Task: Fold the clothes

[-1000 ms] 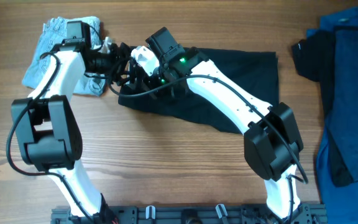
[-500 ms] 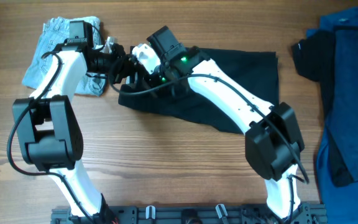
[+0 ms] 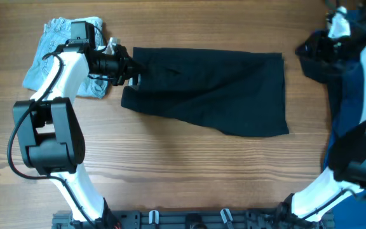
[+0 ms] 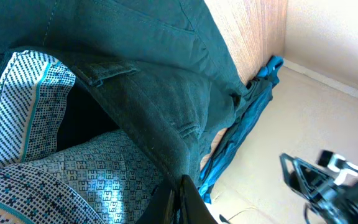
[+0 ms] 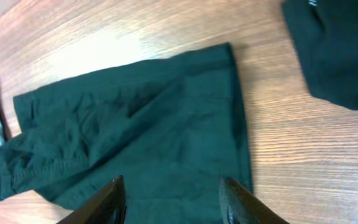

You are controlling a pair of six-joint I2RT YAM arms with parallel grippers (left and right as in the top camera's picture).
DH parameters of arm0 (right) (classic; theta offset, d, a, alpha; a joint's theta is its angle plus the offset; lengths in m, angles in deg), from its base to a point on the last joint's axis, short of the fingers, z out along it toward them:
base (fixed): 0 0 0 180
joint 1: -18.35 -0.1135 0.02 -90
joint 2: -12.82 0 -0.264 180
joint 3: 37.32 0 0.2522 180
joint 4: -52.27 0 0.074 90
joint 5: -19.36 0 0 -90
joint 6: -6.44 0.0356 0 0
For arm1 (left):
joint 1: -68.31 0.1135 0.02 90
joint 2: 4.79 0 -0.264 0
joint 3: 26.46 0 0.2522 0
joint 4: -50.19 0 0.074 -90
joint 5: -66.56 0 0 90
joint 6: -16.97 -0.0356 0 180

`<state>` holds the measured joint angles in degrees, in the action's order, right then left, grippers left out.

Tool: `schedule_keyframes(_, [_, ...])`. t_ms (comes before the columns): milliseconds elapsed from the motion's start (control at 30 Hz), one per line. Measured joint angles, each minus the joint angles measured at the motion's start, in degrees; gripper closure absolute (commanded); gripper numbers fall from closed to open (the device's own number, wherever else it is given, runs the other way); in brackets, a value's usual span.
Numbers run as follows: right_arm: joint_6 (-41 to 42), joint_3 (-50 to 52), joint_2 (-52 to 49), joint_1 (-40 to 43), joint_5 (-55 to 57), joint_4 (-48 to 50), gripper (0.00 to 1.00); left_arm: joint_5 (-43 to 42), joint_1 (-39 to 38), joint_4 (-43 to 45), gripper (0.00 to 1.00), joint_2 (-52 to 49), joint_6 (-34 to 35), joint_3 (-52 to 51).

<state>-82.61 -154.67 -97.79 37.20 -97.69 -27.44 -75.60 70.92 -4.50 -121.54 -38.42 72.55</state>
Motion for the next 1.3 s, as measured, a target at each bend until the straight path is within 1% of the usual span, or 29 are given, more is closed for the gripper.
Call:
schedule_keyframes(67, [-3.3, 0.1, -6.1, 5.6, -5.4, 0.1, 0.51, 0.0, 0.0, 0.0, 0.95, 0.0, 0.0, 0.0])
schedule_keyframes(100, [-4.4, 0.1, -8.4, 6.3, -6.7, 1.0, 0.51, 0.0, 0.0, 0.0, 0.95, 0.0, 0.0, 0.0])
schedule_keyframes(133, [-5.3, 0.1, -10.1, 6.6, -7.7, 2.0, 0.51, 0.0, 0.0, 0.0, 0.95, 0.0, 0.0, 0.0])
schedule_keyframes(233, [-8.8, 0.2, -17.9, 6.5, -16.1, 10.5, 0.51, 0.0, 0.0, 0.0, 0.95, 0.0, 0.0, 0.0])
schedule_keyframes(367, [-9.7, 0.3, -20.0, 5.9, -20.4, 16.4, 0.5, 0.0, 0.0, 0.0, 0.95, 0.0, 0.0, 0.0])
schedule_keyframes(500, [-9.8, 0.3, -20.7, 3.3, -20.9, 20.3, 0.48, 0.0, 0.0, 0.0, 0.96, 0.0, 0.0, 0.0])
schedule_keyframes(633, [-9.7, 0.3, -20.7, 0.6, -16.5, 20.6, 0.48, 0.0, 0.0, 0.0, 0.95, 0.0, 0.0, 0.0])
schedule_keyframes(867, [-8.2, 2.5, -21.0, 0.4, -11.8, 21.5, 0.47, 0.0, 0.0, 0.0, 0.95, 0.0, 0.0, 0.0])
schedule_keyframes(1000, [-6.3, 3.7, -21.0, 0.4, -11.4, 22.2, 0.5, 0.0, 0.0, 0.0, 0.95, 0.0, 0.0, 0.0])
schedule_keyframes(1067, [-5.5, 5.1, -21.1, 0.3, -11.4, 22.3, 0.58, 0.0, 0.0, 0.0, 0.95, 0.0, 0.0, 0.0])
schedule_keyframes(1133, [-4.3, 5.8, -21.5, 0.3, -11.5, 22.4, 0.63, 0.0, 0.0, 0.0, 0.94, 0.0, 0.0, 0.0])
schedule_keyframes(1200, [-2.7, 5.8, -21.6, 0.3, -12.7, 22.9, 0.71, 0.0, 0.0, 0.0, 0.94, 0.0, 0.0, 0.0])
schedule_keyframes(1233, [-1.9, 5.8, -21.6, 0.3, -13.7, 23.0, 0.73, 0.0, 0.0, 0.0, 0.94, 0.0, 0.0, 0.0])
schedule_keyframes(1300, [-1.4, 5.8, -21.6, 0.3, -16.2, 23.3, 0.73, 0.0, 0.0, 0.0, 0.94, 0.0, 0.0, 0.0])
